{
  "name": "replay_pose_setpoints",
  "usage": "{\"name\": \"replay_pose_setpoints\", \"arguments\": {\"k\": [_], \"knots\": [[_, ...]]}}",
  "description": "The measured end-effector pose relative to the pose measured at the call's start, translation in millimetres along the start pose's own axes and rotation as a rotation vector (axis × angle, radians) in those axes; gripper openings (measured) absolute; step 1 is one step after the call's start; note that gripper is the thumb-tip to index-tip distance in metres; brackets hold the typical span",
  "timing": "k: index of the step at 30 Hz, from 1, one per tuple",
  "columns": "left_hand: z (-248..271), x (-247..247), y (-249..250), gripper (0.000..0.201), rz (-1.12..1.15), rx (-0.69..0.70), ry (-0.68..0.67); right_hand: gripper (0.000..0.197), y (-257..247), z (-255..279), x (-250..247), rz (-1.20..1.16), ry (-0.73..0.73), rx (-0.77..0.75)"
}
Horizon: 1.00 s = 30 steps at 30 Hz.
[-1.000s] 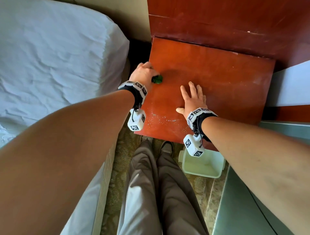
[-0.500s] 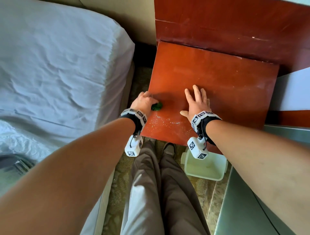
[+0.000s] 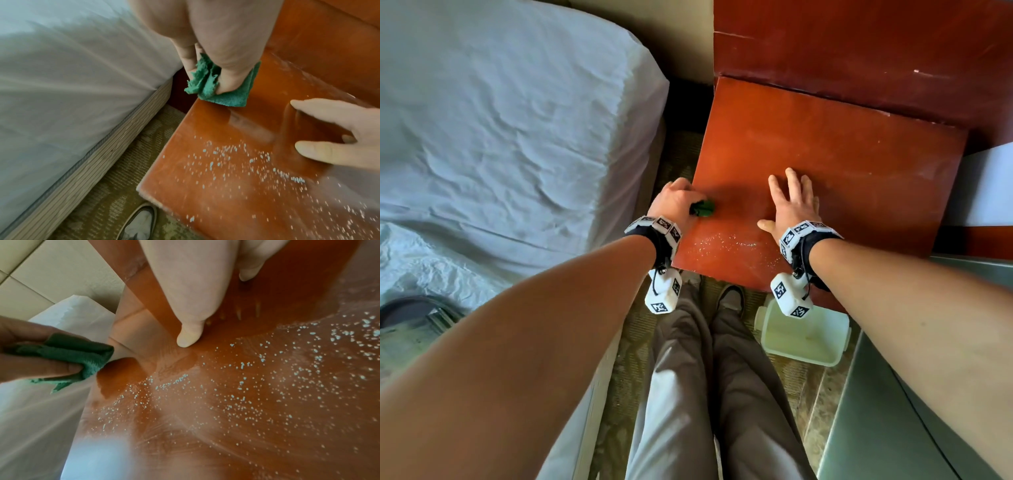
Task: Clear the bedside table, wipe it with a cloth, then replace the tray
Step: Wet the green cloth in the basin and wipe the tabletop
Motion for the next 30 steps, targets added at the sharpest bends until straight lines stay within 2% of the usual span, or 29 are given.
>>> {"name": "replay_pose_setpoints", "arguments": {"k": [4,9,16,23,30], "knots": [[-14.4,-10.9,1.6,0.044,-0.023,0.007,0.016,0.086,0.2,0.1,0.0,0.007,0.005,-0.003],[-21.5,-7.4,5.6,0.047,-0.043,0.002,-0.052,0.086,2.4,-1.6,2.6,0.01,-0.003,-0.009],[7.2,8.1,-2.2,0.047,-0.015,0.03,-0.114,0.087,1.7,0.3,0.8,-0.018,0.015,-0.014],[42.8,32.6,1.5,0.045,0.017,0.026,-0.118,0.088,0.0,1.1,-2.7,-0.01,0.006,0.004],[61.4,43.3,8.4,0.046,0.055,-0.044,-0.11,0.087,0.1,0.3,-2.6,0.0,0.015,-0.002]]}}
Point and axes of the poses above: each hand's wrist, its own z-axis away from the middle knuckle, its own x-axis out of the palm, y = z × x, the point moved 1 cm from there along -z, towards the middle knuckle, and after that the axes turned 12 degrees about -z, right-handed, at the moved point
